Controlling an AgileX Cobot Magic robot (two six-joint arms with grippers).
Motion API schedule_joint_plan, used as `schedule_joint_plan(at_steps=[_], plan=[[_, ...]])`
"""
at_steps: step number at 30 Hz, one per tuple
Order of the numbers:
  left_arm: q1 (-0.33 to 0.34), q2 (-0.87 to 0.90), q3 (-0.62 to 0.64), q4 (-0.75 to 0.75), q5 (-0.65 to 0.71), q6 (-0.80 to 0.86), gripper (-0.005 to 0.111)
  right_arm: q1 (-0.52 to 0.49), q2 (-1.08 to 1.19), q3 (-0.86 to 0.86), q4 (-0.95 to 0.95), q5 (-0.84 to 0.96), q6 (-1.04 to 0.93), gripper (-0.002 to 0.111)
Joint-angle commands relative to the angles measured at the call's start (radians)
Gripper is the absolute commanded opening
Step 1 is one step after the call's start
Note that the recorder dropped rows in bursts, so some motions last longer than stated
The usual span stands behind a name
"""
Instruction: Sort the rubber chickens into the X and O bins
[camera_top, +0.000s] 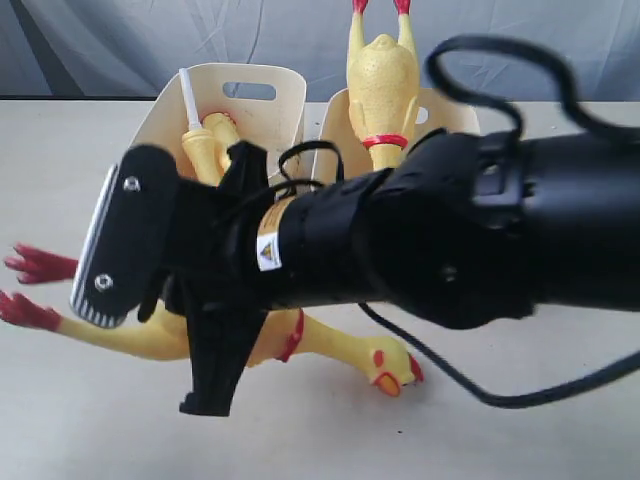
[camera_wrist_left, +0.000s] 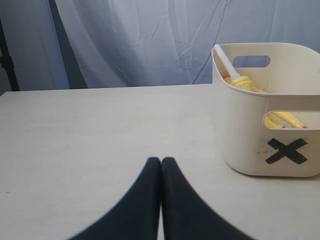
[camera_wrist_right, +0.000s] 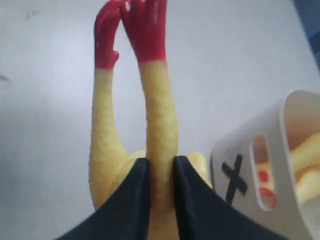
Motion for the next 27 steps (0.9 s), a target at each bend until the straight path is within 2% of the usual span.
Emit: schedule_joint_plan(at_steps=[1,15,22,27], plan=[[-0.004,-0.003,-0.002,-0.003,-0.001,-0.001,0.0,-0.008,-0.149,-0.002,0.059,-0.1,0.0,-0.001],[-0.004,-0.003,-0.002,-0.003,-0.001,-0.001,0.0,-0.028,-0.462,-0.002,0.234,-0.595,-0.033,-0.001],[-0.004,-0.003,-0.002,-0.003,-0.001,-0.001,0.0,-0.142,-0.479,-0.002,0.489,-0.619,-0.21,-0.001],[-0.004,-0.003,-0.002,-0.003,-0.001,-0.001,0.0,-0.242,-0.452,-0.002,0.606,-0.619,-0.213,-0.001]])
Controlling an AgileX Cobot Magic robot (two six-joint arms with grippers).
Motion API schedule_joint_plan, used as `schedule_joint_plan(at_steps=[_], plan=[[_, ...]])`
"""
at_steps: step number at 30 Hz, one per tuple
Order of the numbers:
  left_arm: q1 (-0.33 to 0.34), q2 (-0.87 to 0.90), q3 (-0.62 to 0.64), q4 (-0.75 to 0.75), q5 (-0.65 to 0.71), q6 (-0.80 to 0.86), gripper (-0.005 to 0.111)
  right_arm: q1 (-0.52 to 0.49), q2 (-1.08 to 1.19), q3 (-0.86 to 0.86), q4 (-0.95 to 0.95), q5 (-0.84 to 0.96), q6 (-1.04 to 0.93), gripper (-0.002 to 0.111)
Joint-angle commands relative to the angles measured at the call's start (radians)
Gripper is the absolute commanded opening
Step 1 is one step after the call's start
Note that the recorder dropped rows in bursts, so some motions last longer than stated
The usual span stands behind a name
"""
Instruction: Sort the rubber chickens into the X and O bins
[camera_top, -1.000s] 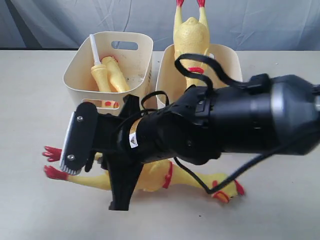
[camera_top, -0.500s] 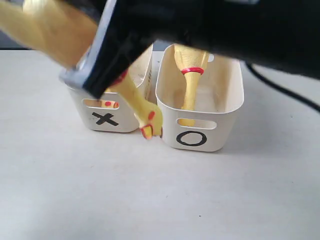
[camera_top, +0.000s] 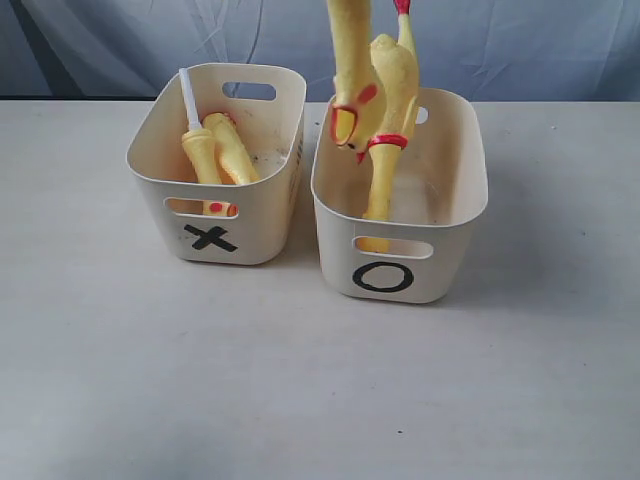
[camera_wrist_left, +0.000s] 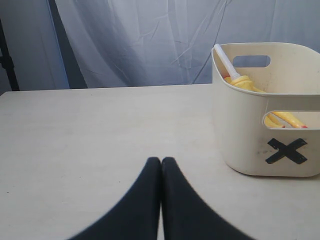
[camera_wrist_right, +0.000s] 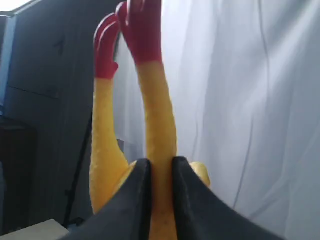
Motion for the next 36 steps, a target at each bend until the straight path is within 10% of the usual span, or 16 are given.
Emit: schedule_joint_plan(at_steps=[1,19,29,36], plan=[[-0.004,-0.003,-0.002,-0.003,-0.001,-0.001,0.0,-0.089,0.029,-0.002,0.103,-0.035,-0.022,-0.001],[-0.004,-0.003,-0.002,-0.003,-0.001,-0.001,0.0,-0.176,0.317,-0.002,0.395,-0.277,-0.02,-0.001],[-0.004,-0.003,-0.002,-0.003,-0.001,-0.001,0.0,-0.176,0.326,-0.002,0.395,-0.294,-0.069,0.035],[-0.004,-0.003,-0.002,-0.003,-0.001,-0.001,0.0,-0.176,0.255,-0.002,0.389,-0.298,-0.071,0.037]])
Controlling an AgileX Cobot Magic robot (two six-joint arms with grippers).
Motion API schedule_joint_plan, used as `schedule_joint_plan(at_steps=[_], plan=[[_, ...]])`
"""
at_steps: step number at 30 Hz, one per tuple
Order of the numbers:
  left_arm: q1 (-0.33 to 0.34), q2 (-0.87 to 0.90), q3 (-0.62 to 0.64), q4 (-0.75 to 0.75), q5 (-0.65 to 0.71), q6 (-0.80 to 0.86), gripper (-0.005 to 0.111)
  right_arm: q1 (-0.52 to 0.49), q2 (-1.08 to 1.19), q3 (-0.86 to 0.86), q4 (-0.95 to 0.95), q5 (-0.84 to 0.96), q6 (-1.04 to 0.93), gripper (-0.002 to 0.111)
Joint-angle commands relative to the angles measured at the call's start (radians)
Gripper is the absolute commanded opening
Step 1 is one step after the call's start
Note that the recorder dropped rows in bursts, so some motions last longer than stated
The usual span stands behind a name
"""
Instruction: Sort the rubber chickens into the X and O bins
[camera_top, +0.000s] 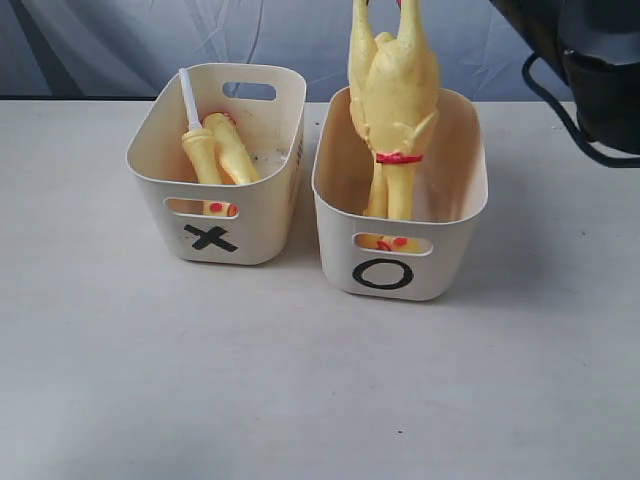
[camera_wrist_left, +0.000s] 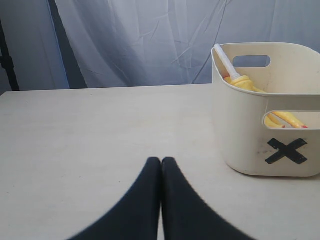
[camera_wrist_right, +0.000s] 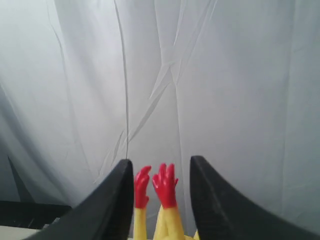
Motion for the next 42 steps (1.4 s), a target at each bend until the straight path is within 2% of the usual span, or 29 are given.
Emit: schedule_joint_plan(at_steps=[1,6,9,11,14,16,19,23,26,39,42], plan=[[-0.004,-0.003,-0.002,-0.003,-0.001,-0.001,0.0,-0.006,-0.076,-0.002,-0.014,-0.016,-0.028,0.037],[-0.004,-0.003,-0.002,-0.003,-0.001,-0.001,0.0,-0.006,-0.212,-0.002,0.016,0.05,-0.116,0.037],[-0.004,-0.003,-0.002,-0.003,-0.001,-0.001,0.0,-0.003,-0.323,-0.002,0.178,0.188,-0.148,0.037],[-0.004,-0.003,-0.002,-0.003,-0.001,-0.001,0.0,-0.003,-0.392,0.009,0.307,0.336,-0.247,0.037],[-0.004,-0.003,-0.002,-0.003,-0.001,-0.001,0.0,-0.003,-0.464,0.048,0.348,0.724,-0.465,0.035],[-0.004,-0.003,-0.002,-0.003,-0.001,-0.001,0.0,-0.003,-0.489,0.071,0.222,1.028,-0.492,0.03],[-0.004,-0.003,-0.002,-0.003,-0.001,-0.001,0.0,-0.003,-0.492,0.068,-0.017,1.366,-0.356,0.021],[-0.004,-0.003,-0.002,-0.003,-0.001,-0.001,0.0,-0.003,-0.494,0.068,-0.194,1.589,-0.29,0.009],[-0.004,-0.003,-0.002,-0.003,-0.001,-0.001,0.0,-0.003,-0.494,0.068,-0.232,1.686,-0.29,-0.001],[-0.004,-0.003,-0.002,-0.003,-0.001,-0.001,0.0,-0.003,-0.501,0.068,-0.227,1.693,-0.29,-0.001],[-0.004,-0.003,-0.002,0.004,-0.001,-0.001,0.0,-0.05,-0.584,0.068,-0.227,1.66,-0.277,-0.001]])
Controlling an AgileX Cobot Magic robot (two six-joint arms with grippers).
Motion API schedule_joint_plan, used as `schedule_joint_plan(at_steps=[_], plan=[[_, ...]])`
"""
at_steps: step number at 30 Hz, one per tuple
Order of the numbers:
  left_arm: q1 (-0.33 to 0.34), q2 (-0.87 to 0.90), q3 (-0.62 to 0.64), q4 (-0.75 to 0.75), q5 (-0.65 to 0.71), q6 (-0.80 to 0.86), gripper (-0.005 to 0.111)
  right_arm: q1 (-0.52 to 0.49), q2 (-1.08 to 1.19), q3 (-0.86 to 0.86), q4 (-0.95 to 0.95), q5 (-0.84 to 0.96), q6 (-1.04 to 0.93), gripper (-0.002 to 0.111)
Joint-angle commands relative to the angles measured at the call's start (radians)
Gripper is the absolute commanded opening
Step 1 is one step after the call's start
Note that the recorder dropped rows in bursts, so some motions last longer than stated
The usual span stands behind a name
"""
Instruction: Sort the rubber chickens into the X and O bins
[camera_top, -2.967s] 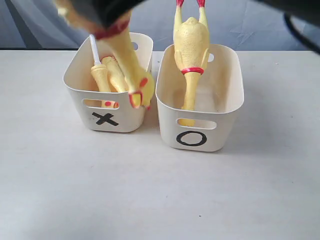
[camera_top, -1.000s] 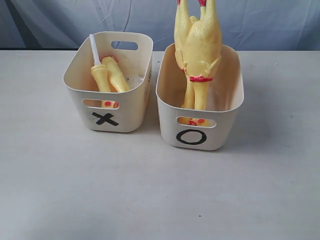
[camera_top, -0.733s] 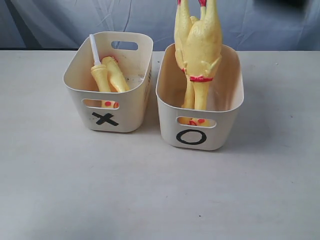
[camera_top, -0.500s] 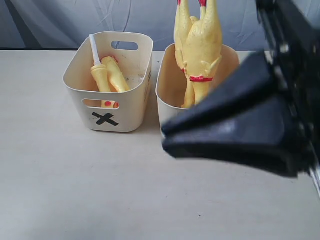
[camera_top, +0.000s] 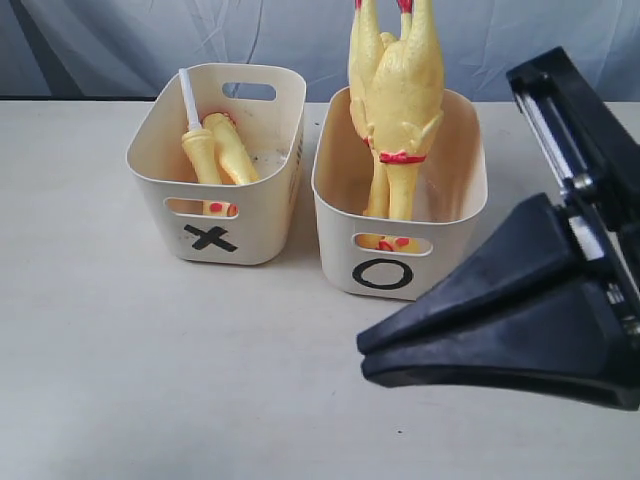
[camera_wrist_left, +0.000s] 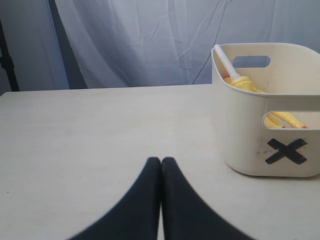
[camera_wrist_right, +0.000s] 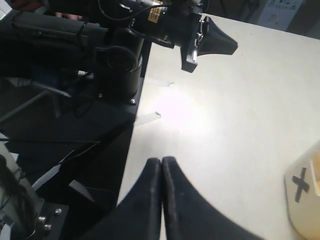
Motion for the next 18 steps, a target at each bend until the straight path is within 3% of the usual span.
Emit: schedule_joint_plan(at_steps=[1,9,13,18], plan=[[-0.004,-0.003,-0.002,0.004,-0.001,-0.001,0.0,-0.082,-0.128,0.0,0.004,-0.032,0.05,-0.001],[-0.004,-0.003,-0.002,0.004,-0.001,-0.001,0.0,-0.489,-0.581,0.048,-0.111,-0.029,0.492,-0.001],[-0.004,-0.003,-0.002,0.004,-0.001,-0.001,0.0,-0.537,-0.758,0.109,-0.263,0.11,0.653,-0.001],[-0.004,-0.003,-0.002,0.004,-0.001,-0.001,0.0,-0.537,-0.898,0.303,-0.421,-0.055,0.879,-0.001]])
